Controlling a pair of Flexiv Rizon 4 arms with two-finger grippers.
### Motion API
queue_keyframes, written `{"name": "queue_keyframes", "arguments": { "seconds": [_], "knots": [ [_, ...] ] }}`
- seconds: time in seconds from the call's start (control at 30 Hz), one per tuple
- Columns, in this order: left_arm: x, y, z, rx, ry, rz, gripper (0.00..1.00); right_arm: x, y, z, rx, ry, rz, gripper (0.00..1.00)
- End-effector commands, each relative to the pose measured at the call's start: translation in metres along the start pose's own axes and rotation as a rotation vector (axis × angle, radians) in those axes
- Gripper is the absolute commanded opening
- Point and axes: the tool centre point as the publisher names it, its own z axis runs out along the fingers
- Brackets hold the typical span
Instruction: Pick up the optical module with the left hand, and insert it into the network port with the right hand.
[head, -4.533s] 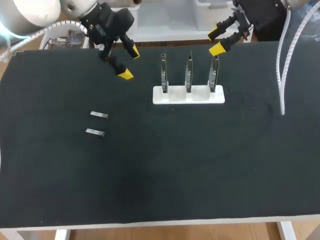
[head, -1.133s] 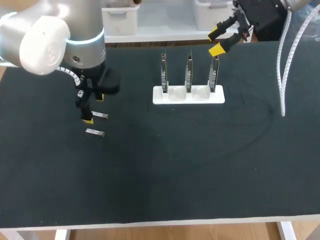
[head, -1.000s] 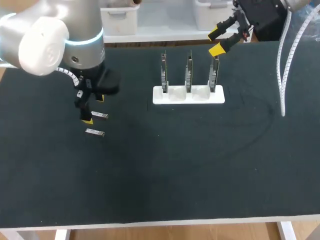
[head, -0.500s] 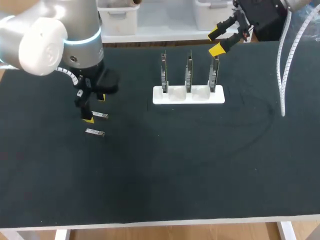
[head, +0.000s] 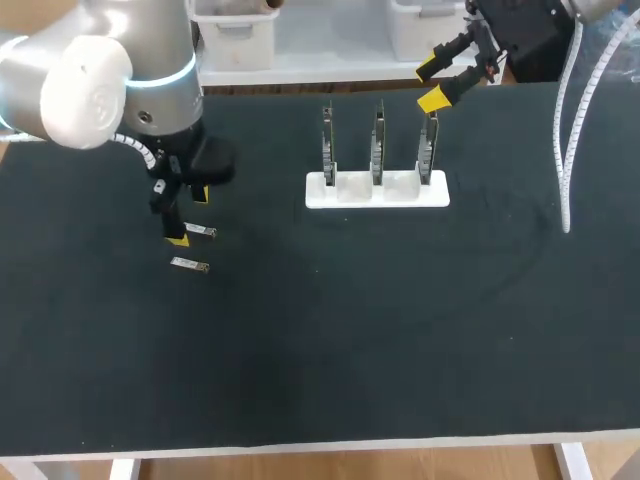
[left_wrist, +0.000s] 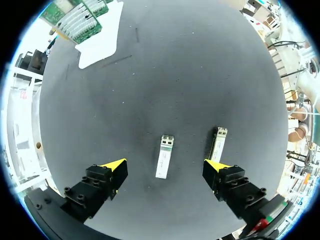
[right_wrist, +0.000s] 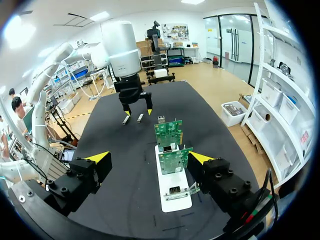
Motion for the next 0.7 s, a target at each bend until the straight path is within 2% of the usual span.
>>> {"name": "queue_keyframes", "arguments": {
  "seconds": [0.03, 0.27, 0.7],
  "knots": [
    [0.004, 0.003, 0.004, 0.006, -0.005, 0.002, 1.00, 0.001, 0.003, 0.000, 0.007, -0.001, 0.000, 1.00],
    [0.007, 0.004, 0.008, 0.010, 0.005, 0.026, 1.00, 0.001, 0.003, 0.000, 0.007, -0.001, 0.000, 1.00],
    [-0.004, 0.009, 0.008, -0.007, -0.001, 0.067, 1.00, 0.001, 0.003, 0.000, 0.007, -0.001, 0.000, 1.00]
  ]
}}
